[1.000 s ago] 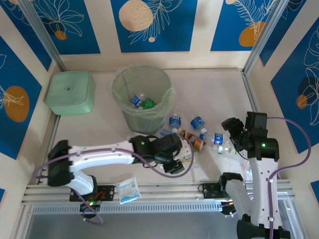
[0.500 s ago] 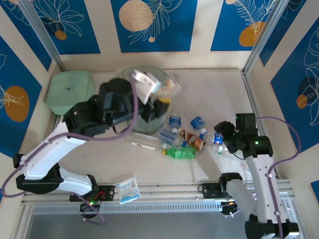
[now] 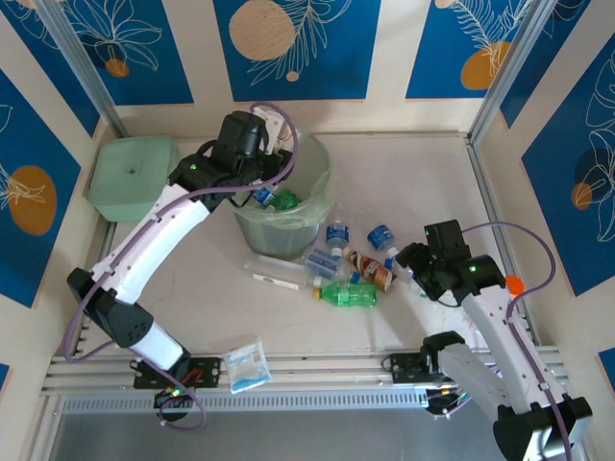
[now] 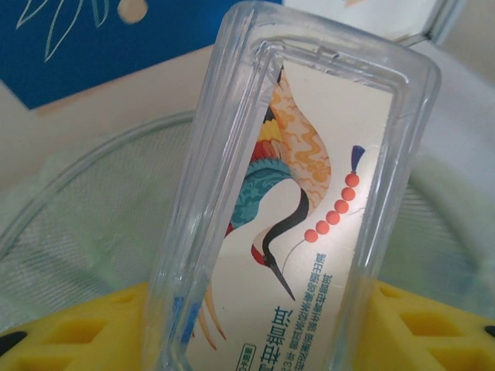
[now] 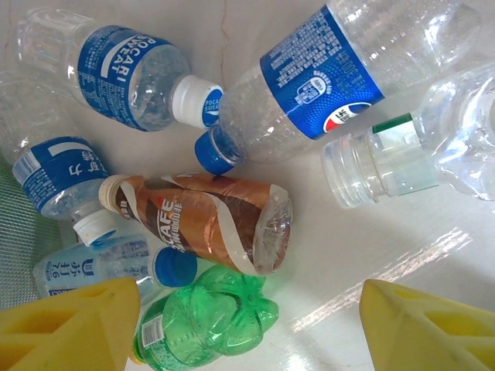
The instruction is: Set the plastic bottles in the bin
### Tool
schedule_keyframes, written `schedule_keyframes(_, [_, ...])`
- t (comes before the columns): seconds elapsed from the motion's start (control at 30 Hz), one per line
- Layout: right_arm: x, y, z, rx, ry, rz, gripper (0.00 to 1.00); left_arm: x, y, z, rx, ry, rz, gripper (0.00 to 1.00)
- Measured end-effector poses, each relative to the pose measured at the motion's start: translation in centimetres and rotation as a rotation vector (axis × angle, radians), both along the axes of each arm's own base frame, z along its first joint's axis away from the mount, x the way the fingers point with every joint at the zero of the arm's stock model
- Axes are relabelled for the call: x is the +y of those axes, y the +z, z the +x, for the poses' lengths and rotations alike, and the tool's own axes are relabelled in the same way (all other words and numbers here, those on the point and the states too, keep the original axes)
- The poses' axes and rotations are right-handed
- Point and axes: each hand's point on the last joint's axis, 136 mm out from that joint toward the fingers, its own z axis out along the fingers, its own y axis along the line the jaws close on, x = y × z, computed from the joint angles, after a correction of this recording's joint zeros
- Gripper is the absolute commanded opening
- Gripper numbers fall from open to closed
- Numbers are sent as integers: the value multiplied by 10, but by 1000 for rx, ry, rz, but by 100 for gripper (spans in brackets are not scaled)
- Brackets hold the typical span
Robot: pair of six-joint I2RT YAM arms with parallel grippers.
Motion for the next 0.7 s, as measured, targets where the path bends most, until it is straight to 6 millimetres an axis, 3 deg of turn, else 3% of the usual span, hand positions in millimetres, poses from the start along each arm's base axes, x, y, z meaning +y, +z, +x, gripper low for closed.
schedule_keyframes(0.1, [-1,0,-2,-11,-2,-2,75,16,-11,12,20,39,-7,59])
schedule_keyframes(0.17, [-1,2,-3,-20,-1,-1,75,21,-17,15,35,54,-15,64])
schedule_keyframes(0.4, [-2,2,-5,-18,-2,-4,75,22,-38,10,84,52,-35,80])
schedule_keyframes(0.53, [-3,5,-6,-10,-2,-10,75,27,-33,0,83,54,-54,83])
schedule_keyframes(0.7, [-3,11,-5,-13,4,-25,75,37,-9,-16,45,61,-96,84])
